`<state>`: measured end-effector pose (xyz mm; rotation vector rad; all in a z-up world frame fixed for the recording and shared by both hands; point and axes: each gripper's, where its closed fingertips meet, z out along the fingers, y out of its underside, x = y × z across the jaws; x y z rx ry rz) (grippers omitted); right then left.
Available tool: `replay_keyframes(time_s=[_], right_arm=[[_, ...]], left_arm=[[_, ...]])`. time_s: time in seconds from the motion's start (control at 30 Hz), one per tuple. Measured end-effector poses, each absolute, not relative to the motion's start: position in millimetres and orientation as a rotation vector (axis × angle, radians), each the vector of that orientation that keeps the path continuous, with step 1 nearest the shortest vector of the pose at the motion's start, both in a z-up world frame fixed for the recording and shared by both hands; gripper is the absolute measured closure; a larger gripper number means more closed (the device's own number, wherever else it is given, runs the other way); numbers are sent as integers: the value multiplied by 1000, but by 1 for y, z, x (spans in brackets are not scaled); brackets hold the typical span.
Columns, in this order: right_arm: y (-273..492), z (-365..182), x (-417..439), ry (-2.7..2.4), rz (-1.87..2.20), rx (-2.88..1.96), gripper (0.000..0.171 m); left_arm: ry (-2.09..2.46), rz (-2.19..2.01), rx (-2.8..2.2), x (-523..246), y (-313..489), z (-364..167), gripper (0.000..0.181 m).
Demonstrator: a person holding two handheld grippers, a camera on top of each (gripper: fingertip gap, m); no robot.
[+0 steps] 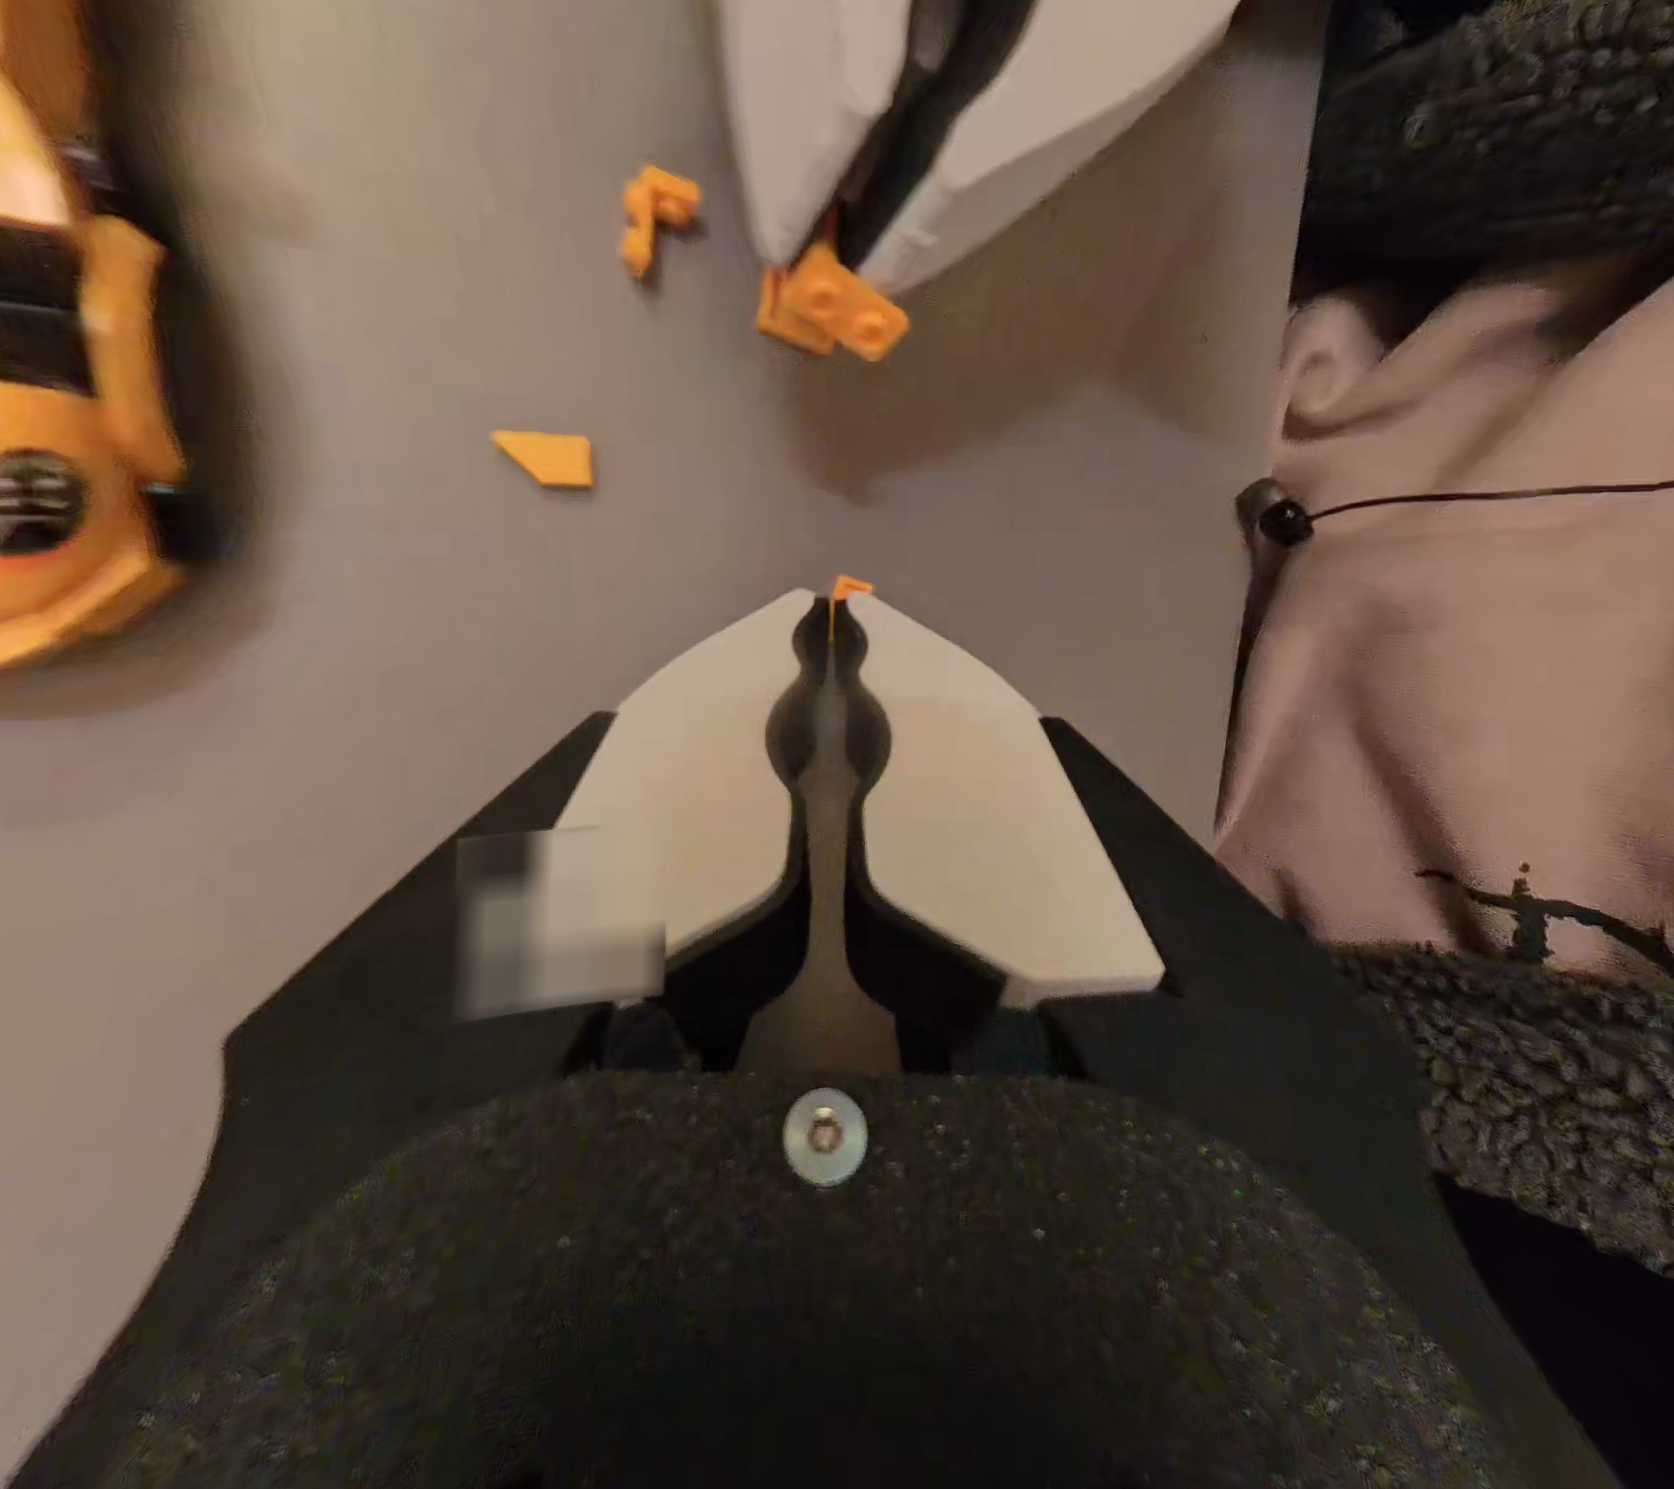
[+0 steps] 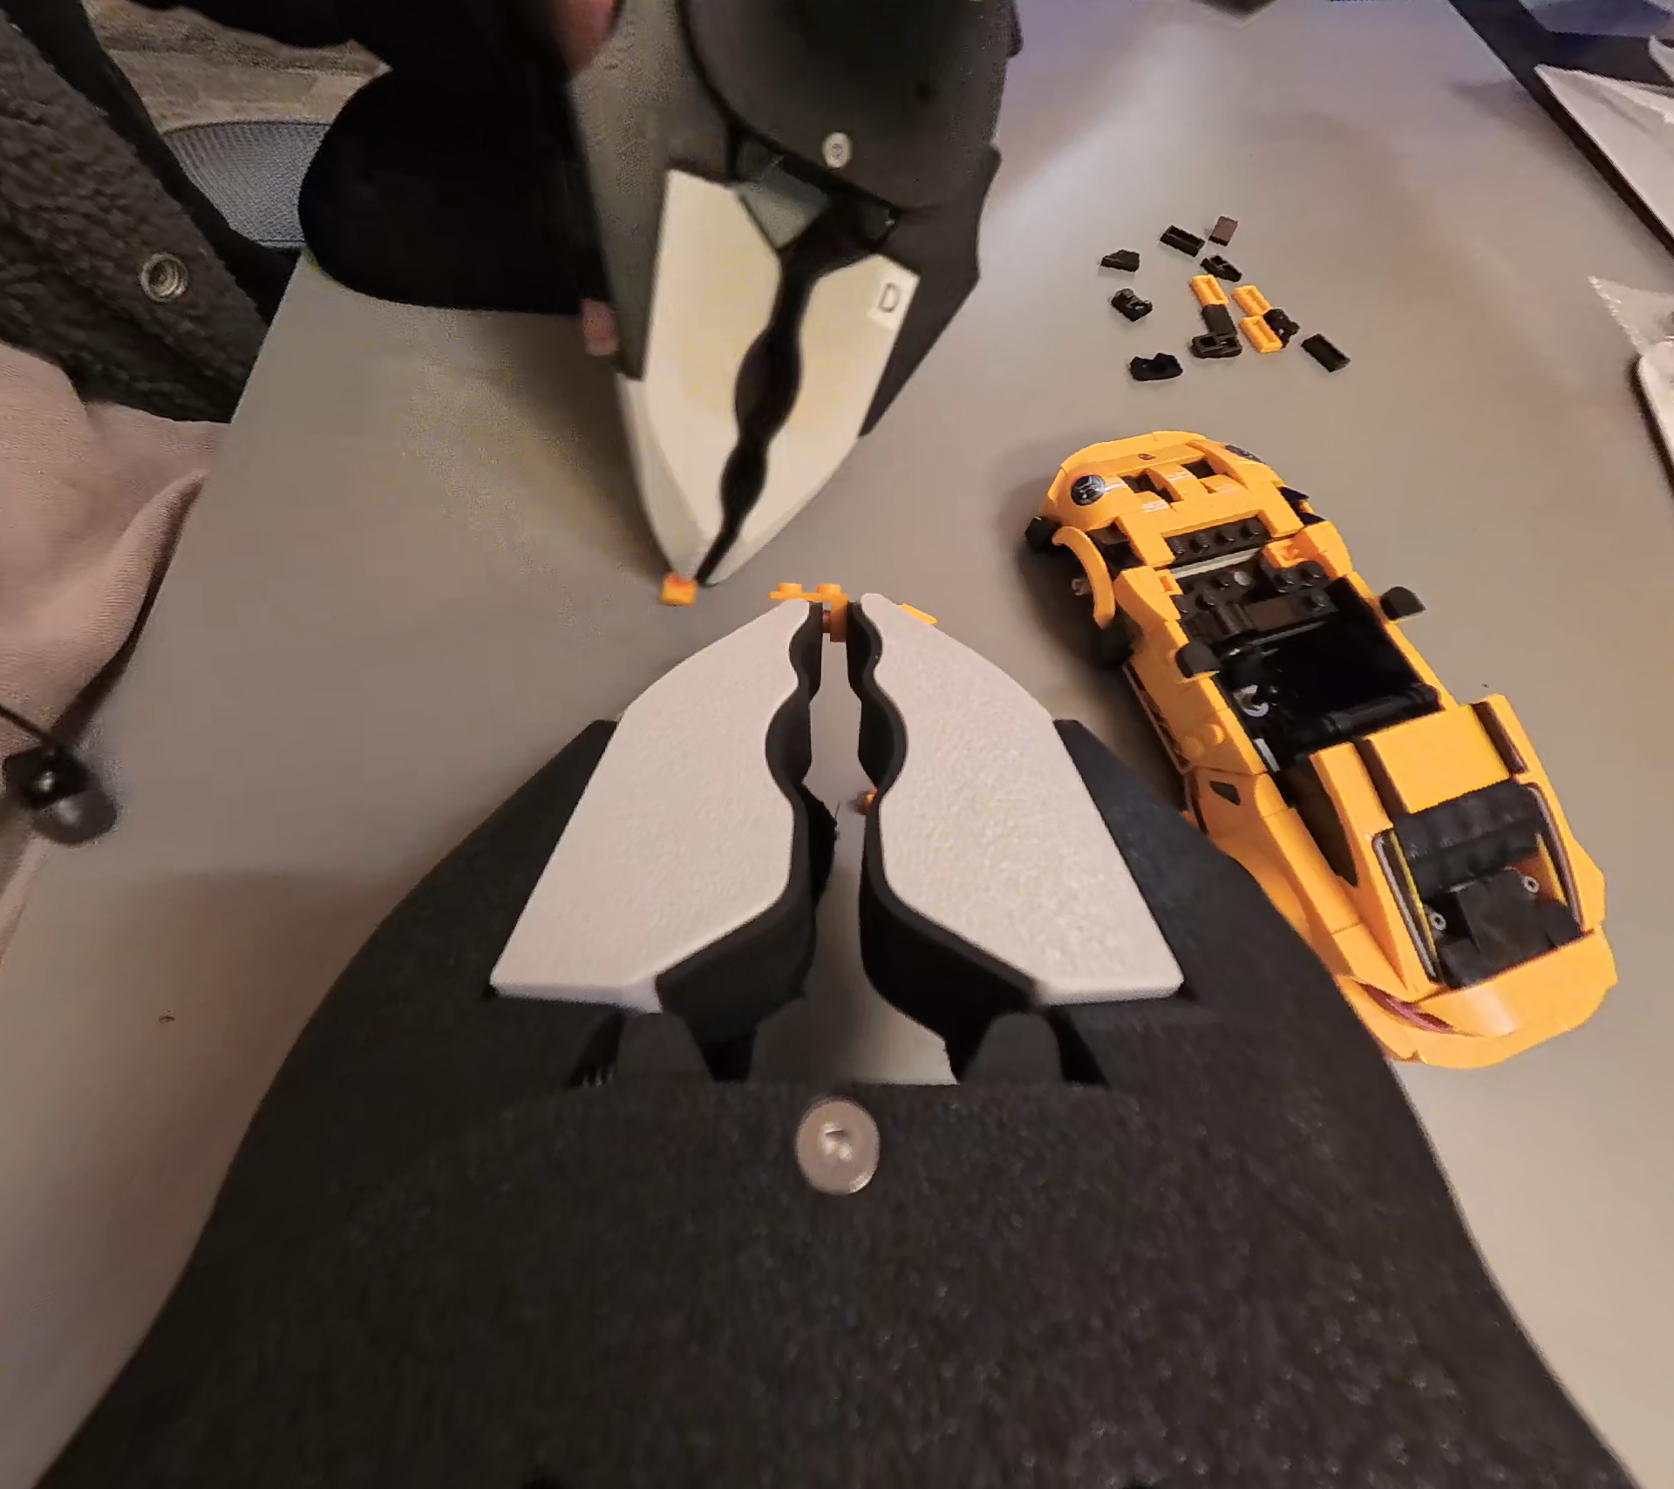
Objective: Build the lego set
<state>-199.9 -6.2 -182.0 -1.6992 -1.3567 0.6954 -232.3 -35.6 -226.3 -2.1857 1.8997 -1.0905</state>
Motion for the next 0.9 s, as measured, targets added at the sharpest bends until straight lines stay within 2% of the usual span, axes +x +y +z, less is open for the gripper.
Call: replay_keyframes(time_s=[0.3, 0.57, 0.73, 0.83, 0.9], right_arm=[[-6, -182, -198, -1351, 704, -1705, 167], [-4, -183, -197, -1345, 694, -1714, 167], [-2, -182, -195, -1335, 682, -1718, 167], [-2, -182, -194, -1335, 671, -1721, 167], [-2, -180, -193, -1328, 675, -1718, 167]], left_arm=[[1869, -946, -2073, -235, -18, -217, 173], [2060, -461, -1866, -232, -27, -228, 165], [2052, -349, -1817, -226, -27, -229, 172], [2033, -497, -1888, -226, -31, -228, 173], [1912, -952, -2008, -217, -48, -211, 174]])
